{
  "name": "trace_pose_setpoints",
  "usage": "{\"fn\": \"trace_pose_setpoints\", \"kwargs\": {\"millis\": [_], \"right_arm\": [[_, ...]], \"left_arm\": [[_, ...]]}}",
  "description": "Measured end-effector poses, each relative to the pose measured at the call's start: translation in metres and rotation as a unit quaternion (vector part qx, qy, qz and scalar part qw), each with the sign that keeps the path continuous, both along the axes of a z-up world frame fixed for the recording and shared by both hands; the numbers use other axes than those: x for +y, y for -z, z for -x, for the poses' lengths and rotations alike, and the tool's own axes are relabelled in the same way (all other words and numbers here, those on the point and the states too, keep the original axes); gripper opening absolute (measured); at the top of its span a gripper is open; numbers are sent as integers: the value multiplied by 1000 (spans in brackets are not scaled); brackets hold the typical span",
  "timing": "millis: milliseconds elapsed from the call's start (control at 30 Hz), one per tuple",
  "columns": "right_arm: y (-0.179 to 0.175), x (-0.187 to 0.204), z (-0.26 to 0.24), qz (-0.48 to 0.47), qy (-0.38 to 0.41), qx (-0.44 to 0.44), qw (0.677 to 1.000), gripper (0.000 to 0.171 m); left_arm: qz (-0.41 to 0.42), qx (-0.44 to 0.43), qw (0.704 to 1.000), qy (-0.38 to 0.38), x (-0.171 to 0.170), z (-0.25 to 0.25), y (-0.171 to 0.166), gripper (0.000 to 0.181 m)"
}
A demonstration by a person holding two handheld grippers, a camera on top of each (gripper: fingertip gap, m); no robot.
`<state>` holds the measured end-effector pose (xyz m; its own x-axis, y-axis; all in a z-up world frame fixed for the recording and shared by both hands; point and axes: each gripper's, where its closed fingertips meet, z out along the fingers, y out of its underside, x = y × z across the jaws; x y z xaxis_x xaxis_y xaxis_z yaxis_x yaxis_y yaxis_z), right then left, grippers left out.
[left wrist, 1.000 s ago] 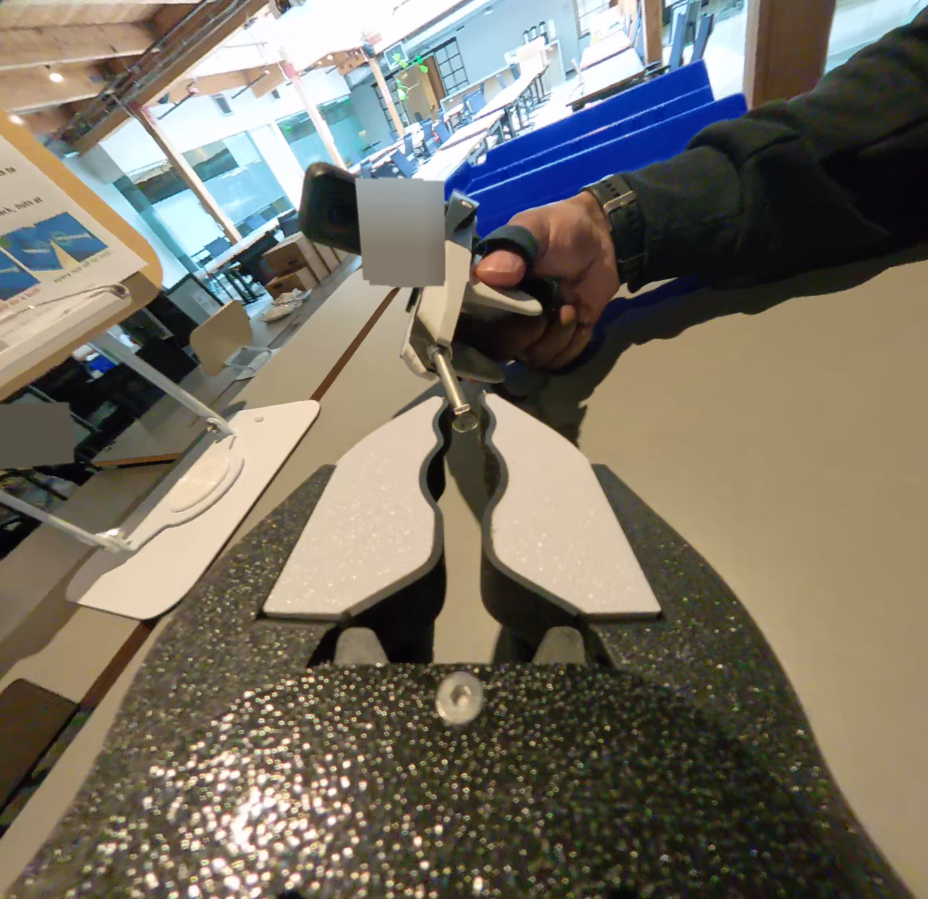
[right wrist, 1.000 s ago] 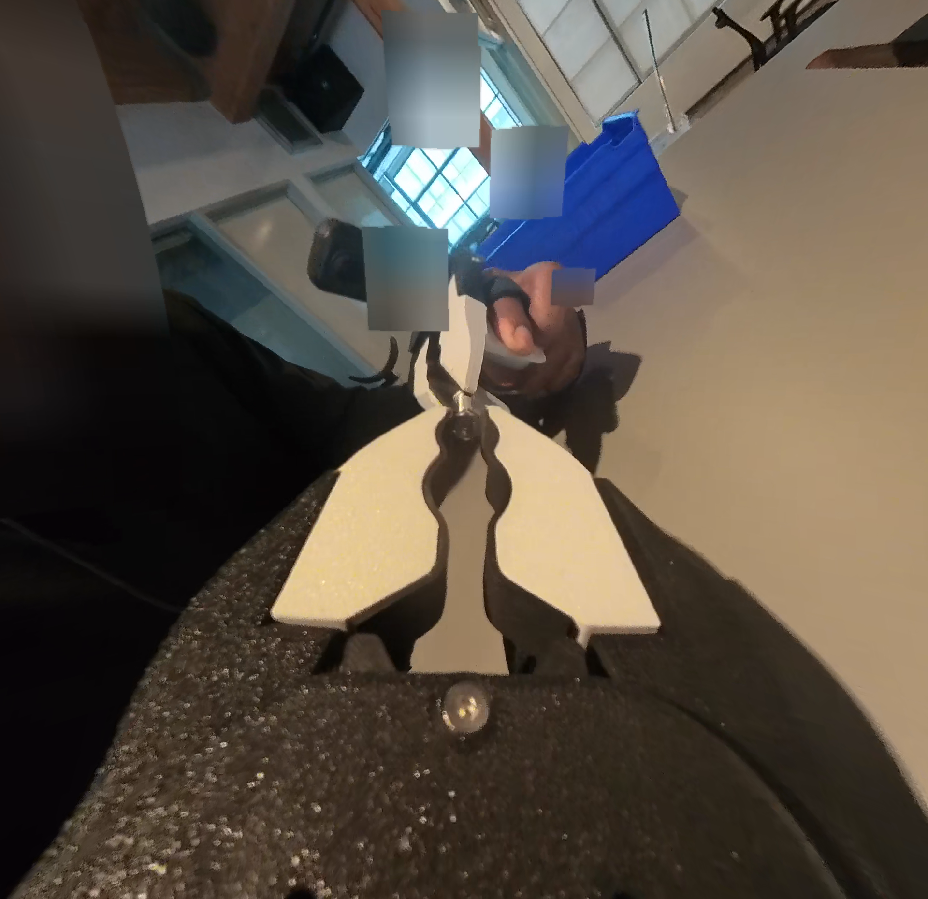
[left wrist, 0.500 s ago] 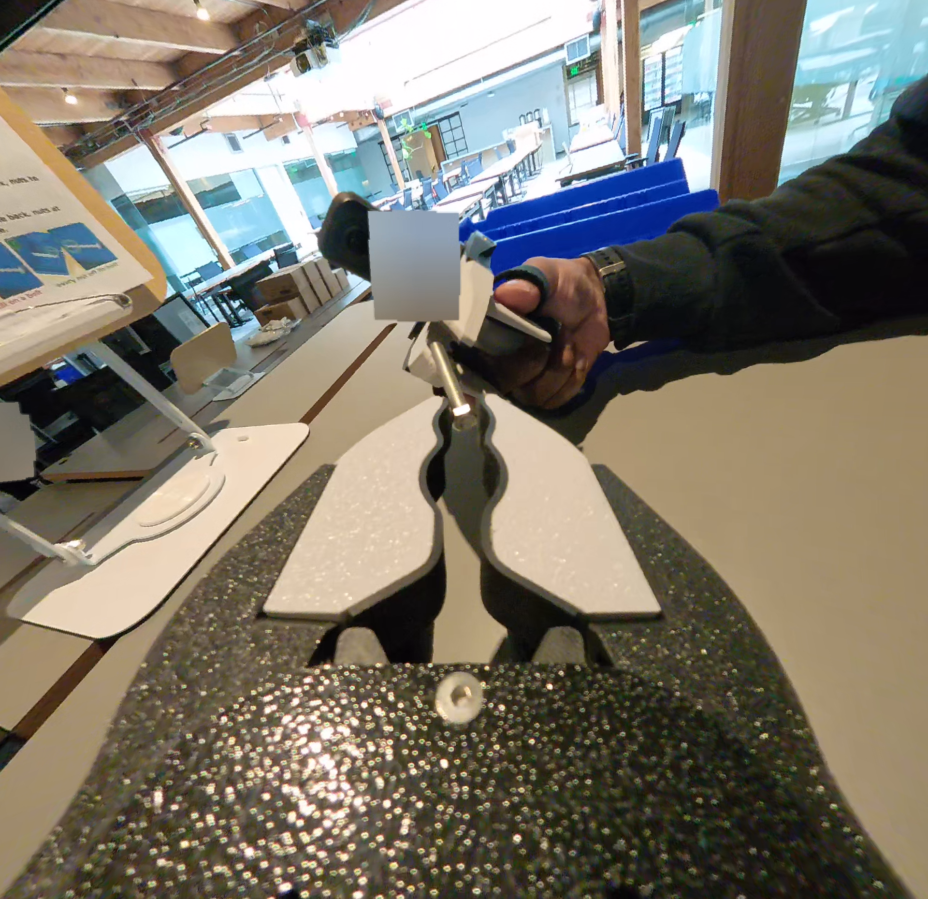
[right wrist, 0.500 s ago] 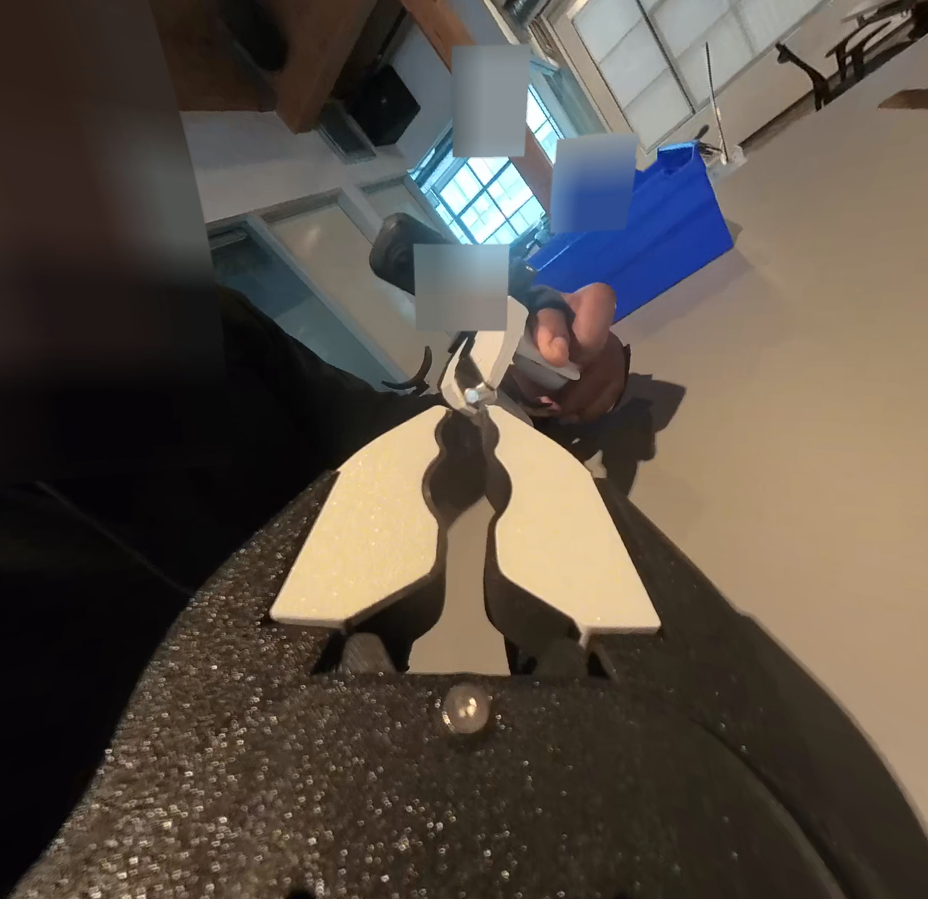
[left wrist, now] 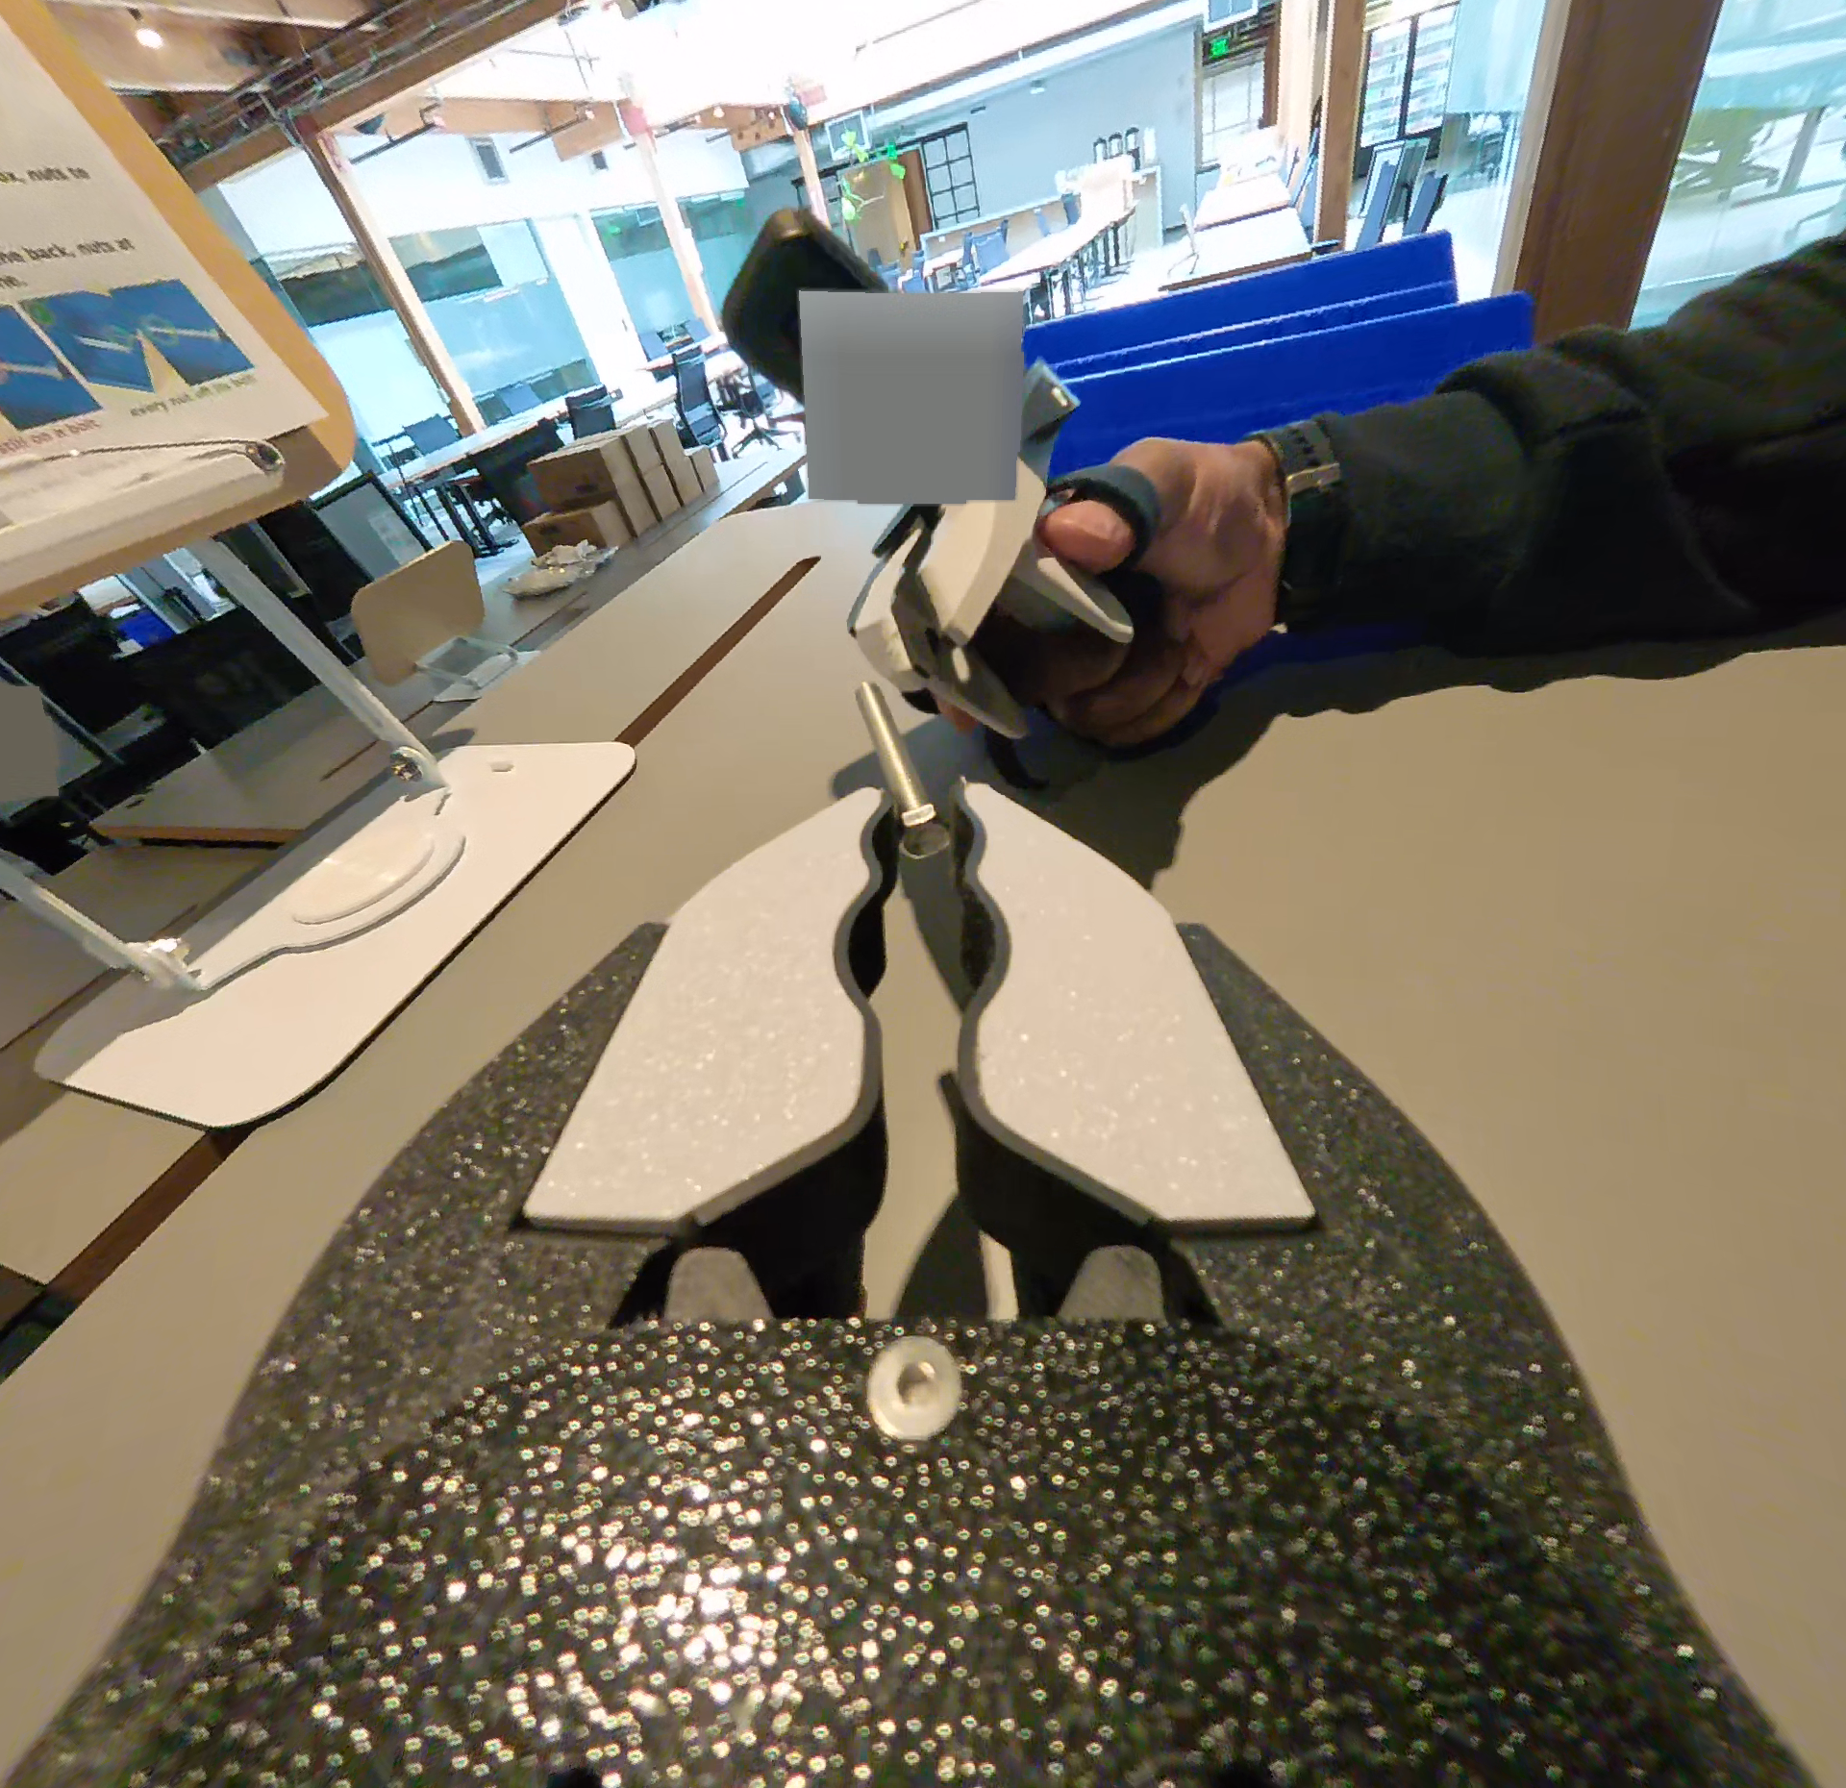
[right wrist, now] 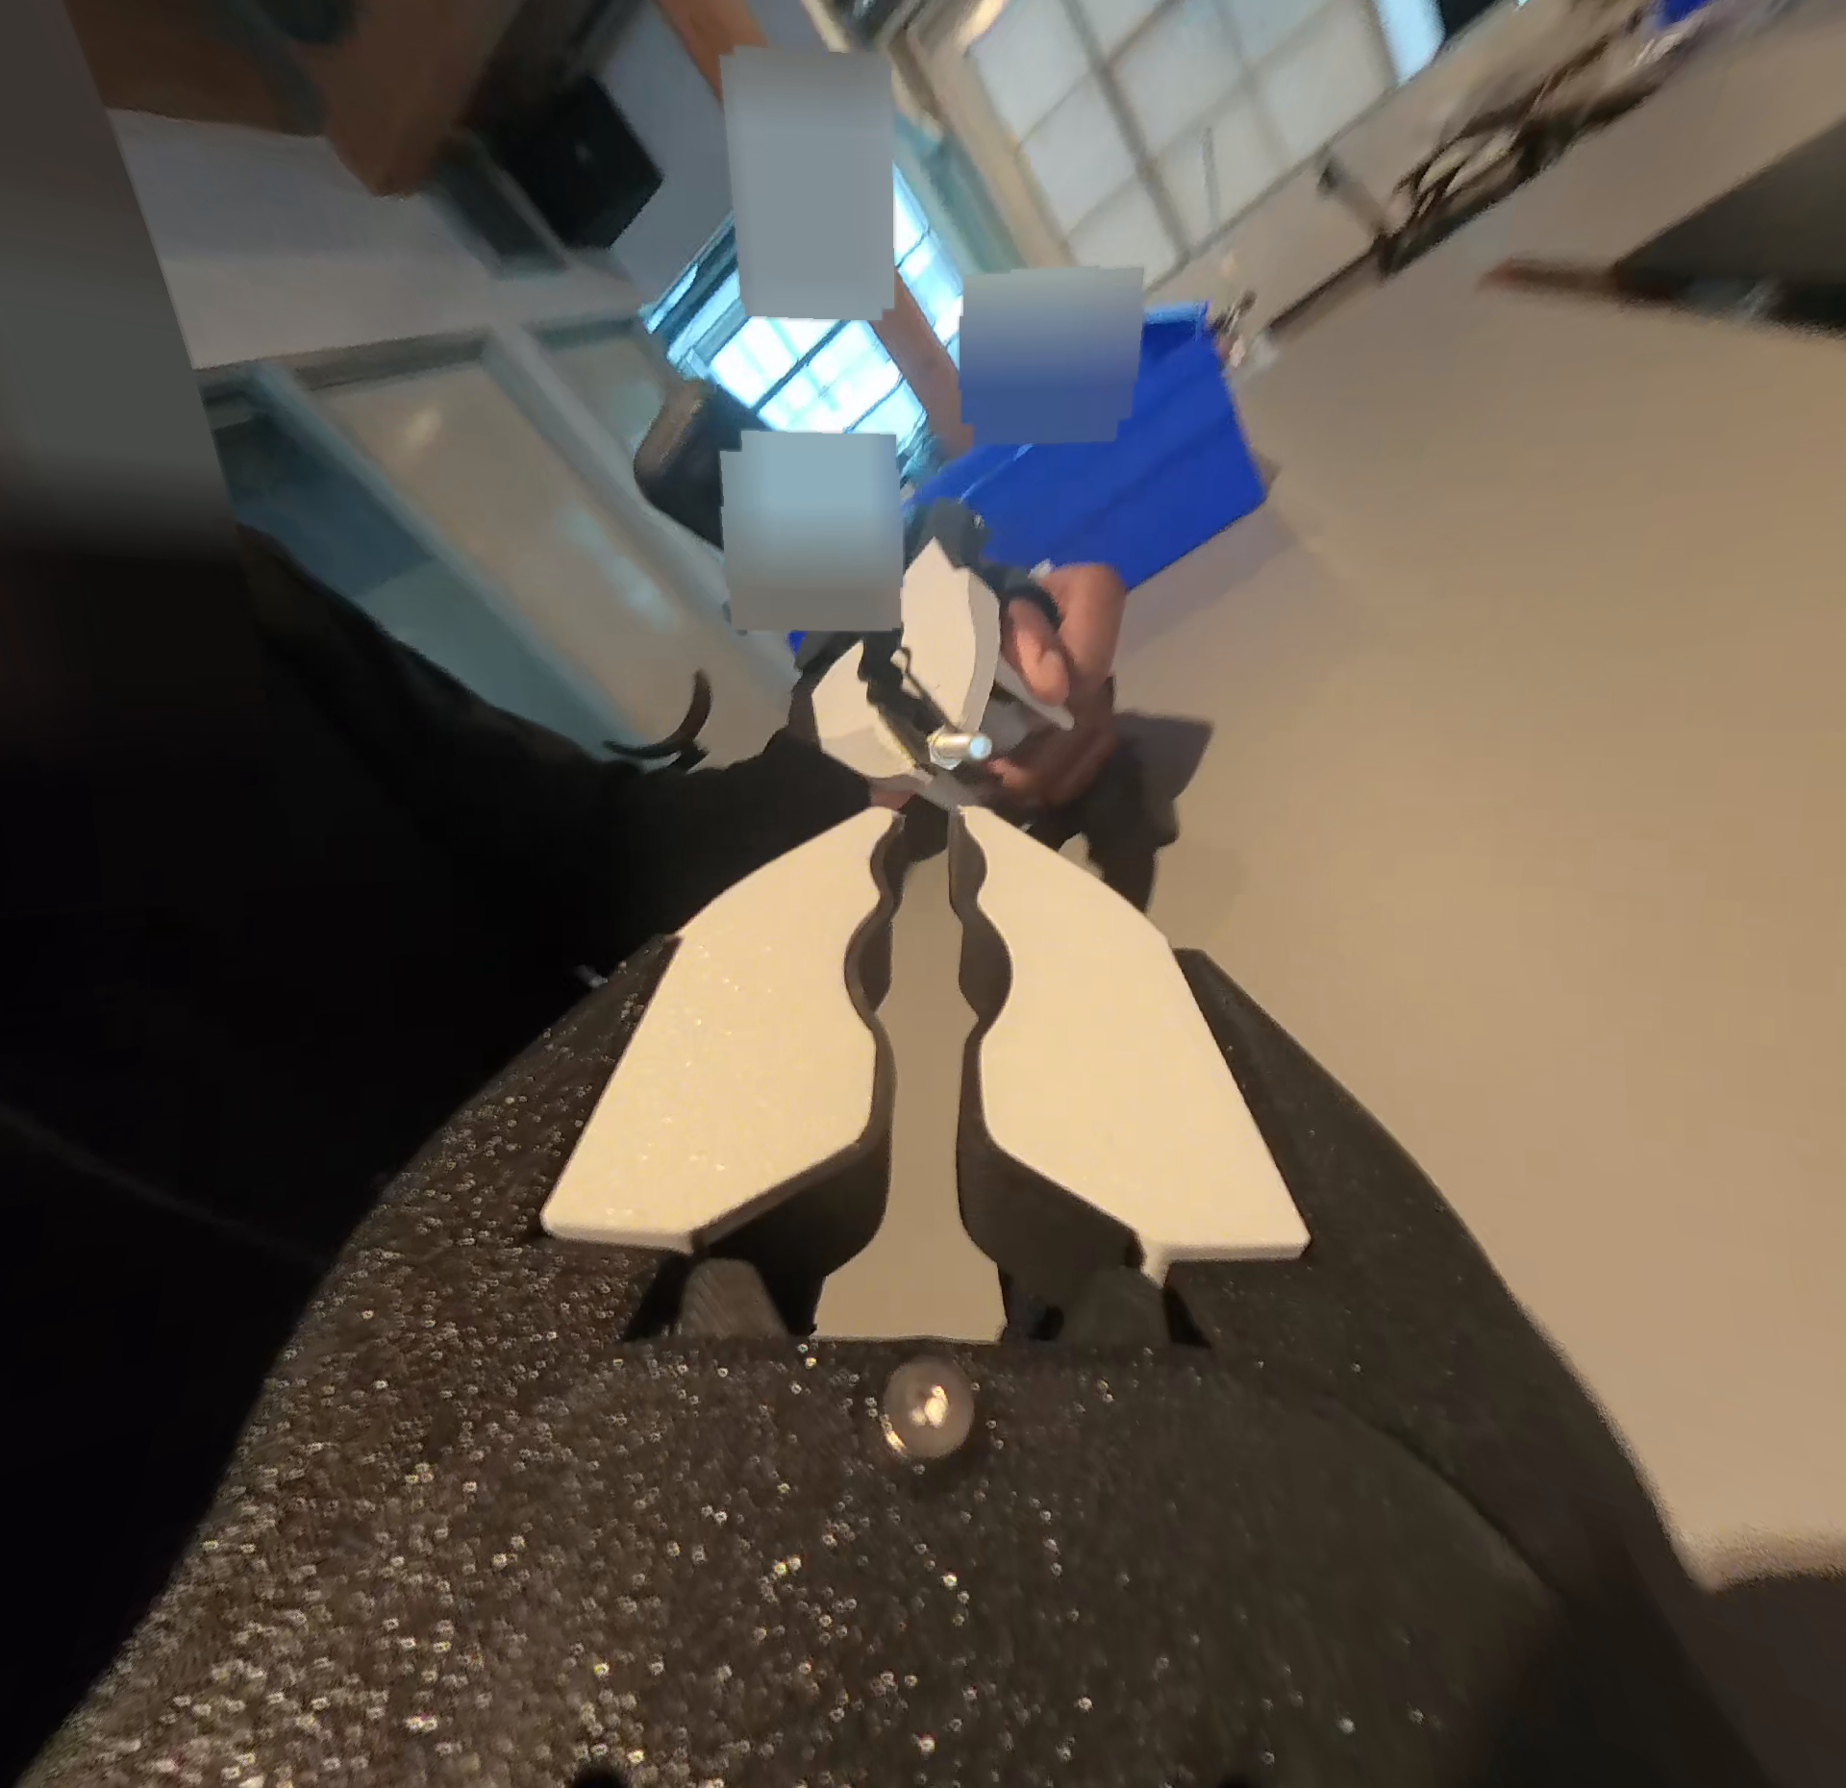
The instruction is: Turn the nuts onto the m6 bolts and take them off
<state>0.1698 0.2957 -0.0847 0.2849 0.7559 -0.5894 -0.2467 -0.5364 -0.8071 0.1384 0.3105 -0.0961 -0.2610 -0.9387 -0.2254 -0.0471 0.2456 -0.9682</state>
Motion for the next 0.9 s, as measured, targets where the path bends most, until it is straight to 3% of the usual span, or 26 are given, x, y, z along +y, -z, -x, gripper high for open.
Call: {"fn": "trace_pose_setpoints", "kwargs": {"millis": [500, 733, 900], "right_arm": [[-7, 1, -6, -31, 26, 16, 999, 7], [-13, -10, -5, -59, 22, 16, 998, 9], [-5, -37, 6, -104, 15, -54, 993, 15]], "left_arm": [[-7, 12, 1000, 14, -4, 0, 4, 9], [5, 53, 994, 97, -31, 12, 12, 9], [21, 60, 990, 122, -40, 14, 11, 9]]}}
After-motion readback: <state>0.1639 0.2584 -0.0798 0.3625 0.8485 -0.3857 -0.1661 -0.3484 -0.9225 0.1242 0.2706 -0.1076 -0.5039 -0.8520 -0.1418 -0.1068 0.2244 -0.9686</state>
